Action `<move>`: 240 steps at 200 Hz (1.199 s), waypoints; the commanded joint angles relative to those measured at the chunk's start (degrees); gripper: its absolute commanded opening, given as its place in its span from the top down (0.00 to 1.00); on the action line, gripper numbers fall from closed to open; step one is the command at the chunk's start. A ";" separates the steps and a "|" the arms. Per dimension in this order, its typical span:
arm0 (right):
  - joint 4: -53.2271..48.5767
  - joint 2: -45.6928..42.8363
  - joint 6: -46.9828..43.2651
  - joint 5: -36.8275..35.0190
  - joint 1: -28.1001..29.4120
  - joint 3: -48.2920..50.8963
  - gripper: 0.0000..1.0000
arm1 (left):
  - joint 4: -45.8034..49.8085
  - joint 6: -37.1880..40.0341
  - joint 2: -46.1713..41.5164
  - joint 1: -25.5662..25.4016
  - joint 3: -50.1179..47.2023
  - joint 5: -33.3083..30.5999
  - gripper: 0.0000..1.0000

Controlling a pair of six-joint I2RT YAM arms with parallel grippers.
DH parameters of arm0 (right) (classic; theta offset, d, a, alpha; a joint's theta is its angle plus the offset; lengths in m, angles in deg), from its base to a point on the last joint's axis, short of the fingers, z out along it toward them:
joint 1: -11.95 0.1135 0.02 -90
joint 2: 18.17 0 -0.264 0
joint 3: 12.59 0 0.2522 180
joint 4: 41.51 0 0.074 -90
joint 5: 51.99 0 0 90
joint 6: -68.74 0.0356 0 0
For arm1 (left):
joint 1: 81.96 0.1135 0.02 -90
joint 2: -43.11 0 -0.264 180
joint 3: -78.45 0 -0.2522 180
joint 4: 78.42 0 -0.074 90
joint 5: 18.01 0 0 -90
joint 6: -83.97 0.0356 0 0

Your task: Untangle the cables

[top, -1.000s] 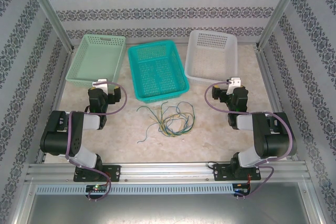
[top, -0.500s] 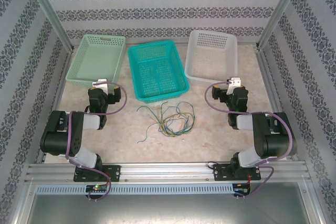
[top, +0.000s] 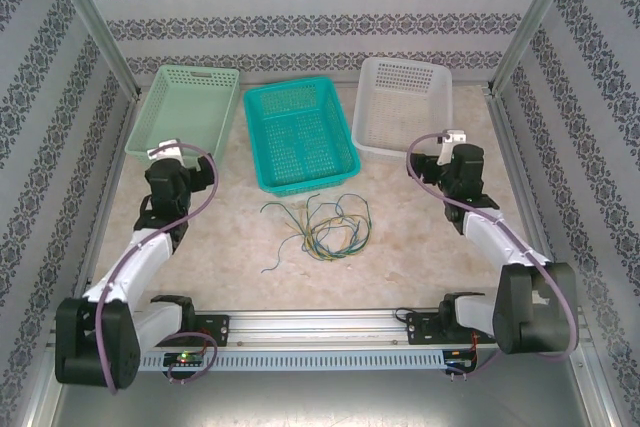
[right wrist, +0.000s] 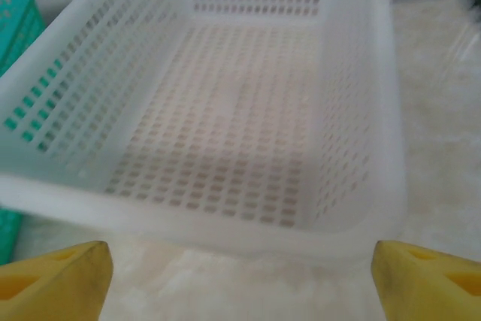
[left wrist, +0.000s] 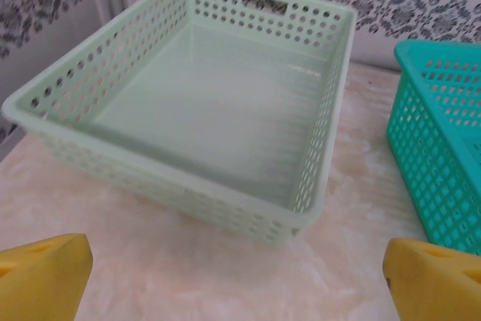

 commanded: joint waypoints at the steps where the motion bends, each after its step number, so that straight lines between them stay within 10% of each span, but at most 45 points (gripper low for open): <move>1: -17.29 -0.78 4.64 4.21 3.27 -3.45 0.15 | 14.67 -6.56 -2.65 -1.22 2.19 0.58 0.00; 90: -31.98 10.75 22.66 -2.76 29.82 -13.33 0.24 | 22.02 -2.51 -2.23 -19.86 5.93 9.82 0.00; 172: -30.47 10.47 32.58 -1.96 32.58 -11.63 0.25 | 28.47 -1.95 -10.60 -38.47 -0.63 15.52 0.12; 240: -31.59 9.64 34.58 -3.98 32.40 -11.36 0.24 | 25.15 0.64 -1.44 -39.70 -0.42 21.44 0.22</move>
